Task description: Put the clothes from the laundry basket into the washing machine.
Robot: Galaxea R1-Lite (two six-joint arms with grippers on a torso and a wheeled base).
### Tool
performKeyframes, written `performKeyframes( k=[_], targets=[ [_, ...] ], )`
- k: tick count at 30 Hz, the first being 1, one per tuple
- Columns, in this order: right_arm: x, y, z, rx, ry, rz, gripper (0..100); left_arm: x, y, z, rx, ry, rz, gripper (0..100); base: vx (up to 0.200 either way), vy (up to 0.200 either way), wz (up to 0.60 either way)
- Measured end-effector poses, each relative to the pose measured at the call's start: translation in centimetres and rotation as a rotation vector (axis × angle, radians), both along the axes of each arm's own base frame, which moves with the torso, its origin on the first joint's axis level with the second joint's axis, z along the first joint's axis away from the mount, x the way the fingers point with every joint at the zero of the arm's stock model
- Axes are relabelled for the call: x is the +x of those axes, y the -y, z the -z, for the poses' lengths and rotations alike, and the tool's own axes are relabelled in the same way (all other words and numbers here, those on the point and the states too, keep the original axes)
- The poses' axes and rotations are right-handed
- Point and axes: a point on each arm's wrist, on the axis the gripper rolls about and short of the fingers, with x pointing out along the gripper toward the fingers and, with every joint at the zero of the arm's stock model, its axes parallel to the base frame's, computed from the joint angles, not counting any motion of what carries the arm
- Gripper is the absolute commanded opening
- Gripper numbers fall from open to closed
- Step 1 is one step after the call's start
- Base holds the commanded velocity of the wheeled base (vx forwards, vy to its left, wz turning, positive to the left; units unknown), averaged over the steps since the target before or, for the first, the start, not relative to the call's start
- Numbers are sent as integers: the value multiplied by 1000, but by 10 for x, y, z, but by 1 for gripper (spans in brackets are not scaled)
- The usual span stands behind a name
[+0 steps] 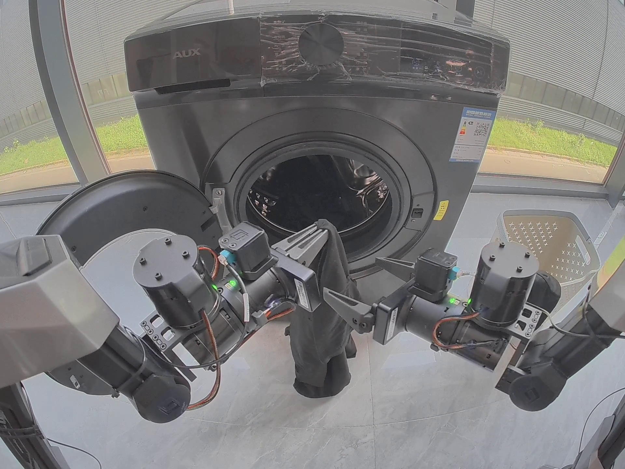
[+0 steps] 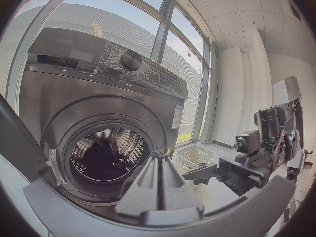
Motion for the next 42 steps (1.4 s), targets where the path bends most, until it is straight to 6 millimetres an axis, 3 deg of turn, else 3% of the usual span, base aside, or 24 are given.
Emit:
performKeyframes(
  k=[8, 9, 16, 26, 27, 36, 42],
  targets=[
    [23, -16, 7, 20, 28, 36, 100, 0, 0, -1, -2, 2, -1, 0, 0, 0, 0],
    [26, -17, 7, 26, 37, 45, 0, 0, 0, -1, -2, 3, -1, 0, 0, 0, 0],
    [39, -19, 9, 43, 68, 68, 0, -1, 0, 0, -1, 0, -1, 0, 0, 0, 0],
    [35, -19, 5, 51, 77, 63, 0, -1, 0, 2, 1, -4, 0, 0, 0, 0, 0],
    [33, -18, 2, 55, 82, 62, 0, -1, 0, 2, 1, -4, 0, 100, 0, 0, 0],
    [30, -1, -17, 81, 117, 114, 0, -9, -1, 11, 19, -38, 20, 100, 0, 0, 0],
    [35, 14, -33, 104, 163, 154, 0, -21, -10, 28, 77, -107, 43, 100, 0, 0, 0]
  ],
)
